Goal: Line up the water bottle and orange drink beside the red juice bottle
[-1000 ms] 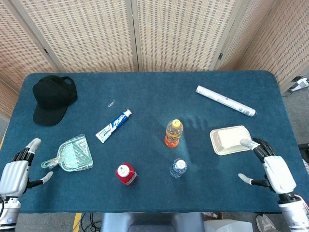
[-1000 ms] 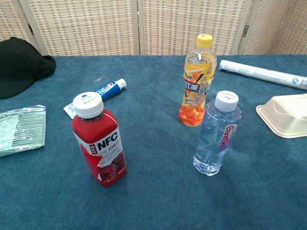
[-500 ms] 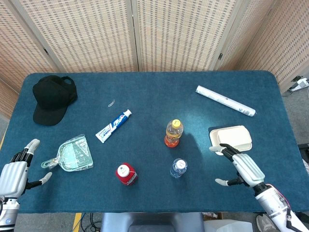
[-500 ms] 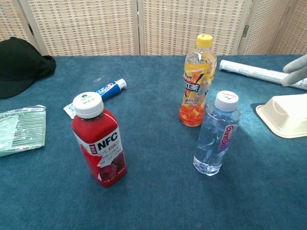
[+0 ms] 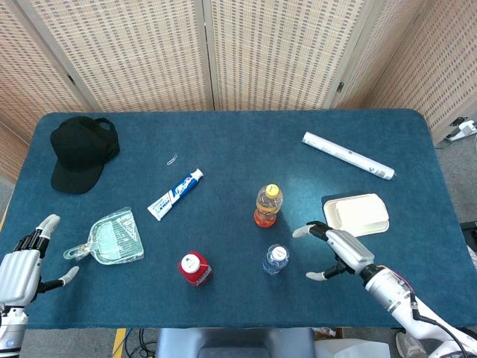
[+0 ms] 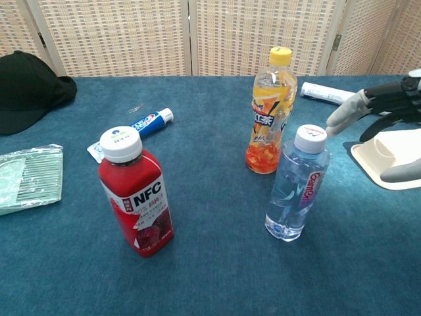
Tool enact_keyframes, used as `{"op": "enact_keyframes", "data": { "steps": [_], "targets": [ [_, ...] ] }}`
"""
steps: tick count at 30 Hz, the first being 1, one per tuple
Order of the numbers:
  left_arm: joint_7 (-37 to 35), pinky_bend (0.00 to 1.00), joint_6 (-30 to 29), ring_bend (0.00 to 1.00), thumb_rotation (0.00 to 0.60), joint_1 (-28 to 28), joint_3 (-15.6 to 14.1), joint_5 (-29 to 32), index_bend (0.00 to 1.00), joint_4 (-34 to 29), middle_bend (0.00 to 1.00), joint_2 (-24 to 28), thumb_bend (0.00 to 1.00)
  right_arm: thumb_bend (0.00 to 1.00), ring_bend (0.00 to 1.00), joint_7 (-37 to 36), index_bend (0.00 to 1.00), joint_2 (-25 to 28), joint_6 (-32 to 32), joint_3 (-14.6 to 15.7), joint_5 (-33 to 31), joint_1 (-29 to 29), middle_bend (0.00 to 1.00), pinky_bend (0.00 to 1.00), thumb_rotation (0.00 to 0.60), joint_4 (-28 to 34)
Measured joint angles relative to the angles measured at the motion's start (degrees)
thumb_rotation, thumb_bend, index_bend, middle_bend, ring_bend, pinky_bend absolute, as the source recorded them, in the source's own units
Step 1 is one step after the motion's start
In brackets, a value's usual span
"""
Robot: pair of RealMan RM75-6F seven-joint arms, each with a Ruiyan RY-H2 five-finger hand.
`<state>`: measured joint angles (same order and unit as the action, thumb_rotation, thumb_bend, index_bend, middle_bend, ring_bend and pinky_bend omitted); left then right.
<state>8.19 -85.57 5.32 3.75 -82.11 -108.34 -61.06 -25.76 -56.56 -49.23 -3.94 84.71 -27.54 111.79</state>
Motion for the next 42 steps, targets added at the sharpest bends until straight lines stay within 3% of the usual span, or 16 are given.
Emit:
{"op": "enact_keyframes", "data": {
  "steps": [15, 30, 42],
  "targets": [
    [-0.10, 0.18, -0.23, 0.17, 0.600, -0.42, -0.26, -0.10, 0.13, 0.12, 0.08, -0.06, 0.15, 0.12, 0.10, 2.48, 0.30, -3.97, 4.76, -0.64, -4.12, -4.51, 0.24, 0.23, 0.600, -1.91],
    [-0.79, 0.18, -0.33, 0.17, 0.600, -0.71, -0.26, 0.14, 0.13, 0.93, 0.08, -0.26, 0.15, 0.27, 0.13, 4.91, 0.39, -11.59, 5.33, -0.94, -7.18, -6.61, 0.30, 0.24, 0.600, -6.84],
    [-1.29, 0.18, -0.54, 0.17, 0.600, -0.91, -0.19, 0.09, 0.13, 1.35, 0.08, -0.27, 0.15, 0.37, 0.21, 4.34, 0.48, -15.16, 2.64, -1.81, -6.39, -6.87, 0.37, 0.32, 0.600, -8.13]
  ]
}}
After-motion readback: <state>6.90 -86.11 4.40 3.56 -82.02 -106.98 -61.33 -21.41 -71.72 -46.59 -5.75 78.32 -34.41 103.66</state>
